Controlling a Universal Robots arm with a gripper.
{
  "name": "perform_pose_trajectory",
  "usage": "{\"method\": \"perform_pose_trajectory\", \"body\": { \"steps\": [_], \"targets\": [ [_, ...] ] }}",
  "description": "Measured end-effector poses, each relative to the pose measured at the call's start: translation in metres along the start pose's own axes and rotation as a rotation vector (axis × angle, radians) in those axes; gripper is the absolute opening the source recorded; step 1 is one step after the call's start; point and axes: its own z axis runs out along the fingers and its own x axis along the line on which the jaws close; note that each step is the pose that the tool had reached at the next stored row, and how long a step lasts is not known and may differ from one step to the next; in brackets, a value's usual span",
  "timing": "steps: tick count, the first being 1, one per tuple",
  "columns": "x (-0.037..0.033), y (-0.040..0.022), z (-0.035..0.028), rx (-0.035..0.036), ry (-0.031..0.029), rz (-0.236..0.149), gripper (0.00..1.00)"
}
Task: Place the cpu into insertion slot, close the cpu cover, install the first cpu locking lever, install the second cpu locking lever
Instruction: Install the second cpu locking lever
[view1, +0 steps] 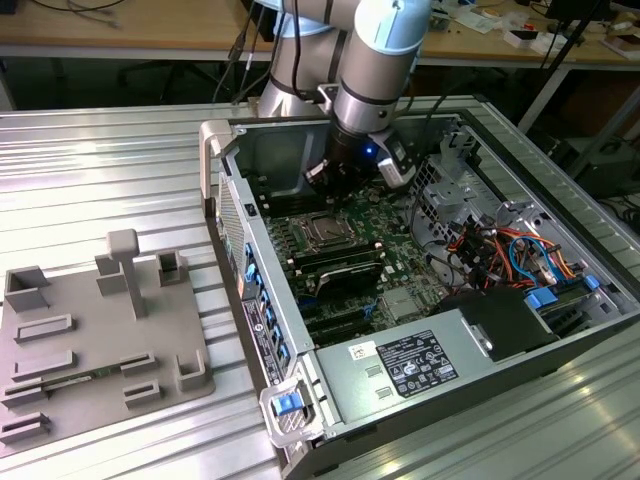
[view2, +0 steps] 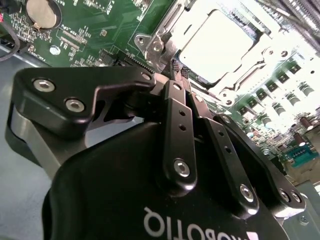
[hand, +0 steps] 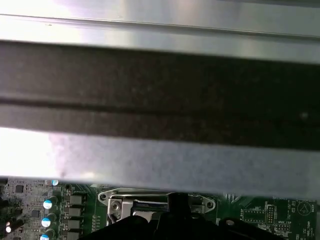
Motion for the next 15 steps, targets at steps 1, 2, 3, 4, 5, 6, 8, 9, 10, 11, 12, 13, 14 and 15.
{"method": "perform_pose_trajectory", "body": {
  "steps": [1,2,3,4,5,6,8,9,10,11,12,13,14,15],
  "targets": [
    [0.0002,-0.0034,-0.0001,0.0000,-0.0001,0.000,0.11],
    [0.0004,-0.0054,-0.0001,0.0000,0.0000,0.000,0.11],
    [0.0005,-0.0071,-0.0002,0.0000,0.0000,0.000,0.11],
    [0.0006,-0.0083,-0.0002,0.0000,0.0000,0.000,0.11],
    [0.0007,-0.0094,-0.0003,0.0000,-0.0001,0.000,0.11],
    [0.0004,-0.0102,-0.0003,-0.0001,-0.0001,0.000,0.11],
    [-0.0020,-0.0105,-0.0002,0.0001,0.0002,0.000,0.11],
    [-0.0041,-0.0106,-0.0002,0.0000,0.0004,0.000,0.11],
    [-0.0062,-0.0108,-0.0001,0.0000,0.0011,0.000,0.11],
    [-0.0084,-0.0110,0.0000,-0.0001,0.0017,0.000,0.11],
    [-0.0117,-0.0112,0.0000,-0.0001,0.0024,0.000,0.11],
    [-0.0141,-0.0114,0.0001,-0.0001,0.0026,0.000,0.11],
    [-0.0150,-0.0115,0.0002,-0.0002,0.0026,0.000,0.11],
    [-0.0153,-0.0115,0.0002,-0.0002,0.0026,0.000,0.11]
  ]
}}
